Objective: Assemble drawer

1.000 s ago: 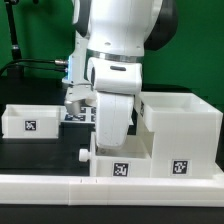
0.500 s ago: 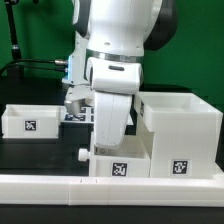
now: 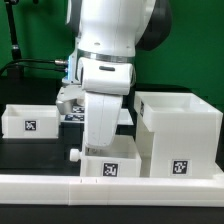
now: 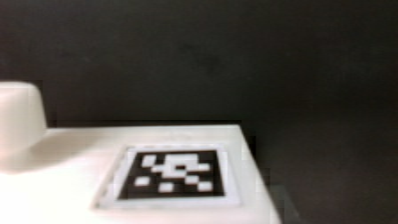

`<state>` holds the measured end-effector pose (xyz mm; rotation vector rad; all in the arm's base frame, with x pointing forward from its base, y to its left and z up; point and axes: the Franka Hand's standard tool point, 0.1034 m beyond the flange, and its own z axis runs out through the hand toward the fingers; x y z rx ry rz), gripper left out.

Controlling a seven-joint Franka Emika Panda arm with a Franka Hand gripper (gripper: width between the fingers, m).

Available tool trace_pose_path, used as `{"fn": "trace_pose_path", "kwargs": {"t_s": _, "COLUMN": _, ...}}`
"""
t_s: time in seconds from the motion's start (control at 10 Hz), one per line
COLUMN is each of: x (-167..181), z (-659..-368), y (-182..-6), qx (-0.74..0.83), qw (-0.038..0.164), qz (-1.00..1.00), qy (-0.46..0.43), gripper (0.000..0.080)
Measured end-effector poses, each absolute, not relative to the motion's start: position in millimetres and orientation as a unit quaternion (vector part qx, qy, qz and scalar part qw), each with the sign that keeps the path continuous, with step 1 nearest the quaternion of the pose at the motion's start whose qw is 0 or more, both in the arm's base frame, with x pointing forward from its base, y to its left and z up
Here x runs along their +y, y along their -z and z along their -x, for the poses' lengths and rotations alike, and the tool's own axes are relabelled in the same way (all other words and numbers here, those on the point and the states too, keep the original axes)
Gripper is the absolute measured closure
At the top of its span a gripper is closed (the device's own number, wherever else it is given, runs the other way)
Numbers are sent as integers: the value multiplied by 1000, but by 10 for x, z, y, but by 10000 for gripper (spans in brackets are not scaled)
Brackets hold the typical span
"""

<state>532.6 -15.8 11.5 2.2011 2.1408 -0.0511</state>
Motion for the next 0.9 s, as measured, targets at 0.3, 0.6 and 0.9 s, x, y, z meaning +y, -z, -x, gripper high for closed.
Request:
{"fn": "trace_pose_path", "kwargs": {"t_s": 0.3, "x": -143, "z": -5319, "y": -102, "qx": 696, "qw": 38, "qz": -717, "qy": 12, "gripper": 755}}
{"fn": "trace_pose_path", "kwargs": {"t_s": 0.6, "x": -115, "z": -5322, "y": -102, "qx": 698, "qw": 43, "qz": -715, "qy": 9, "gripper": 755}}
{"fn": "trace_pose_path", "kwargs": {"t_s": 0.9, "x": -115, "z": -5323, "y": -110, "qx": 690, "qw": 42, "qz": -723, "qy": 11, "gripper": 755}}
